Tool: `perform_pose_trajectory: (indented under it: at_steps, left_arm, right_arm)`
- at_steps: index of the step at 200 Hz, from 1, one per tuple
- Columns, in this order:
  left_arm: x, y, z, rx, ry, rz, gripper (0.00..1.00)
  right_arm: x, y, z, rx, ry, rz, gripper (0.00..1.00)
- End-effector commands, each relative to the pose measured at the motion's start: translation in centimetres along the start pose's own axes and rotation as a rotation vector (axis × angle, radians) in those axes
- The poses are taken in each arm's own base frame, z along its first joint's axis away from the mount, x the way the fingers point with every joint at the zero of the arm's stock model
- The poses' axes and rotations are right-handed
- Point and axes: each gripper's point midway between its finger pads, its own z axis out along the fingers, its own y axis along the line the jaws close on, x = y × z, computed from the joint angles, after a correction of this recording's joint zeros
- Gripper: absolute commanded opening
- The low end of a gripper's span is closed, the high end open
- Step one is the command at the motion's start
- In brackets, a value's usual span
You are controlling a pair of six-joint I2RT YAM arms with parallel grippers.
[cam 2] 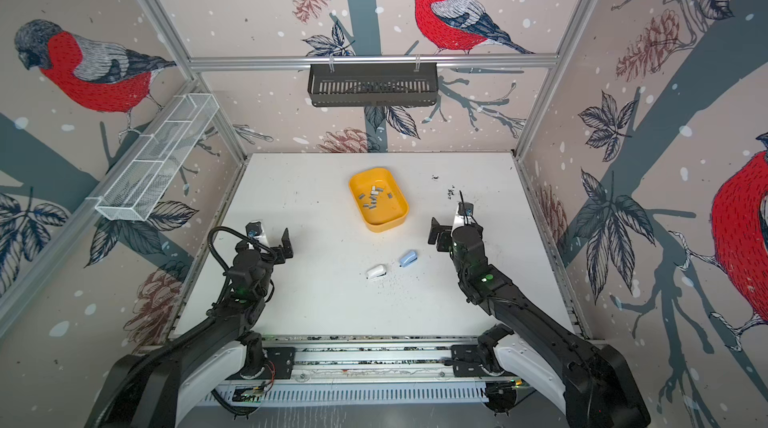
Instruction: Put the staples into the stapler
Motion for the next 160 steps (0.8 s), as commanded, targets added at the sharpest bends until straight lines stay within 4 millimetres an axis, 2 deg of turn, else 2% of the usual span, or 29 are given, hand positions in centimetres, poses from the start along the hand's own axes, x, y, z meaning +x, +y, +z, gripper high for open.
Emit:
perform_pose_trajectory:
  at_steps: [1, 39, 55, 82, 98, 111, 130, 160]
  left_arm:
    - [-3.2, -0.4, 0.4, 0.023, -0.153, 0.002, 0.97]
    - [-3.5, -1.7, 2.7, 0.075, -0.149, 0.058, 0.98]
    - [-3.0, -1.4, 3.7, 0.071, -0.143, 0.054, 0.98]
    - [-2.0, -0.4, 4.2, 0.057, -0.13, 0.014, 0.98]
    - [-1.5, -0.5, 4.8, 0.066, -0.121, 0.01, 0.98]
    - [-1.2, -1.0, 6.2, 0.084, -0.065, 0.029, 0.98]
    - [-0.9, 0.1, 7.0, 0.069, -0.029, -0.026, 0.98]
    - [-1.0, 0.2, 7.1, 0.064, -0.026, -0.027, 0.98]
  right_arm:
    - [-1.0, -0.4, 0.5, 0.001, -0.033, -0.04, 1.0]
    - [-2.0, -2.8, 1.1, 0.034, -0.06, -0.035, 1.0]
    - [-2.4, -4.0, 1.2, 0.044, -0.081, -0.031, 1.0]
    - [-2.5, -6.7, 1.6, 0.116, -0.1, -0.02, 1.0]
    - [-2.4, -8.2, 1.9, 0.156, -0.11, -0.019, 1.0]
    - [-2.3, -9.3, 2.2, 0.186, -0.109, -0.022, 1.0]
    - [-2.2, -10.1, 2.4, 0.217, -0.125, -0.041, 1.0]
    - [-2.1, -10.6, 2.4, 0.222, -0.178, -0.056, 1.0]
